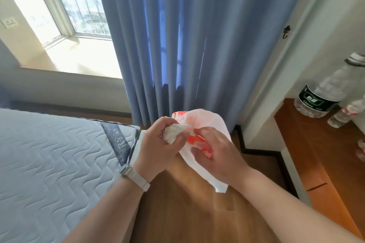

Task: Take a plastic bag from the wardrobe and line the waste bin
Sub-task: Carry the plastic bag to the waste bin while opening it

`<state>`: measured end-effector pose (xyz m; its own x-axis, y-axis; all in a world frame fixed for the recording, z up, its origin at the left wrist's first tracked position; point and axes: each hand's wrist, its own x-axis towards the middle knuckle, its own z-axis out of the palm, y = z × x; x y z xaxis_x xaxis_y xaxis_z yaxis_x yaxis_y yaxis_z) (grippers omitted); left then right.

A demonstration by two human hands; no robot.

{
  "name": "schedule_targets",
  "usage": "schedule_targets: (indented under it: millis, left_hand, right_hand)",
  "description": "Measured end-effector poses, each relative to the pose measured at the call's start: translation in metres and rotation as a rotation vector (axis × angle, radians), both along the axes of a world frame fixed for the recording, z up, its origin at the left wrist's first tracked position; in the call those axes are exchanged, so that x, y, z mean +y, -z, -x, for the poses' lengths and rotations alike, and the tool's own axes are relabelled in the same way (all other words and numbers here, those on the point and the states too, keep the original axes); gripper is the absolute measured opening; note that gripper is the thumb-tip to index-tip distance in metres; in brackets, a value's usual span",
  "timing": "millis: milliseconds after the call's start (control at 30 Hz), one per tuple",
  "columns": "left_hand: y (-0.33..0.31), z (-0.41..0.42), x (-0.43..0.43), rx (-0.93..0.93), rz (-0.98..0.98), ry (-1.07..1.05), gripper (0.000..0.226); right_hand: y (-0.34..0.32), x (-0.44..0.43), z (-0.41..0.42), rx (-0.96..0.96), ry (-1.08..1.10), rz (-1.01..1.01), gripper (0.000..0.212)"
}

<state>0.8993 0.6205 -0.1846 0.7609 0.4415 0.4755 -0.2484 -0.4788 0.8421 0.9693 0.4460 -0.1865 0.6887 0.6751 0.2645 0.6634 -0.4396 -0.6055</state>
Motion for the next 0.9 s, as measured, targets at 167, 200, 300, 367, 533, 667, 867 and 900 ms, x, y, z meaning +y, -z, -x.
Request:
schedule_targets:
  millis: [167, 200, 300, 367, 533, 667, 867, 900]
  left_hand:
    - [0.004, -0.035, 0.045, -0.016, 0.026, -0.017, 0.023]
    - [0.005, -0.042, 0.052, -0.012, 0.037, -0.028, 0.024]
    - [0.006, -0.063, 0.070, -0.006, 0.068, -0.061, 0.028]
    - [0.007, -0.078, 0.080, -0.002, 0.049, -0.074, 0.028]
    - [0.006, -0.128, 0.106, 0.023, 0.023, -0.137, 0.028]
    - [-0.001, -0.184, 0.119, 0.053, 0.000, -0.208, 0.027]
    - [-0.019, -0.259, 0.130, 0.071, -0.067, -0.296, 0.026]
    - [-0.019, -0.268, 0.132, 0.069, -0.061, -0.326, 0.026]
  right_hand:
    - [-0.003, 0.044, -0.038, 0.001, -0.004, 0.013, 0.042]
    - [-0.002, 0.052, -0.047, 0.003, -0.011, 0.013, 0.042]
    - [0.002, 0.074, -0.073, 0.016, -0.032, 0.002, 0.043]
    - [0.006, 0.088, -0.092, 0.011, -0.048, -0.007, 0.044]
    - [0.018, 0.124, -0.159, 0.038, -0.135, -0.040, 0.043]
    - [0.018, 0.145, -0.222, 0.068, -0.188, -0.098, 0.042]
    - [0.017, 0.167, -0.315, 0.074, -0.306, -0.148, 0.042]
    - [0.017, 0.174, -0.329, 0.064, -0.328, -0.154, 0.042]
